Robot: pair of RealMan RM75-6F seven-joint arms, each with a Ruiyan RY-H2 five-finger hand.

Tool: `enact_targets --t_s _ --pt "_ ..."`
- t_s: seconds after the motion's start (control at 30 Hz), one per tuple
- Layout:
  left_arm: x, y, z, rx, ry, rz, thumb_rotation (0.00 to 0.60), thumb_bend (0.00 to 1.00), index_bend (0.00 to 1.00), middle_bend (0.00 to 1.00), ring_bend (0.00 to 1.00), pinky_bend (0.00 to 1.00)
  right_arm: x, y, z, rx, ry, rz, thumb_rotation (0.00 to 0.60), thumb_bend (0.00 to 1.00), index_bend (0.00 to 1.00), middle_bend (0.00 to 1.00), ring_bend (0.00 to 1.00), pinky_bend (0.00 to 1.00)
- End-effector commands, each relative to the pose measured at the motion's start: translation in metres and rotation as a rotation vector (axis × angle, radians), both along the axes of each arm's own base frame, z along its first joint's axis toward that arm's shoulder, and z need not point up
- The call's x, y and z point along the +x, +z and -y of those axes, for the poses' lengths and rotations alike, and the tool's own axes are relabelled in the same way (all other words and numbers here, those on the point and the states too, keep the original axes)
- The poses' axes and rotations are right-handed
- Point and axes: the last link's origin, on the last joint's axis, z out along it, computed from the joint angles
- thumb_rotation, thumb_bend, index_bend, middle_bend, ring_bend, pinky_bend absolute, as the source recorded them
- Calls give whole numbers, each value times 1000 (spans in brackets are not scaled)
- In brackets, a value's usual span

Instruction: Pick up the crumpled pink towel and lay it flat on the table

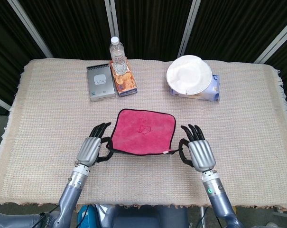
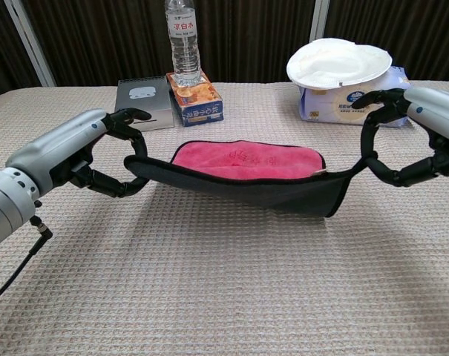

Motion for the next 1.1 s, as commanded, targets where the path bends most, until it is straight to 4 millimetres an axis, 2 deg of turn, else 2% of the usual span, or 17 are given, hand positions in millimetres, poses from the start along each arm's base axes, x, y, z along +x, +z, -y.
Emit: enact_targets --t_s 0.03,0.8,1.1 --pt "-2 -2 1 -15 9 -17 600 472 673 51 0 16 2 -3 -3 13 2 2 600 475 605 144 22 0" --pt "-13 -19 12 -100 35 -29 600 472 675 55 0 16 10 -40 -32 103 33 -9 600 475 604 144 22 0" --pt "-17 -16 13 -111 30 -33 600 472 676 55 0 16 7 -47 -34 115 20 -8 600 474 609 143 22 0"
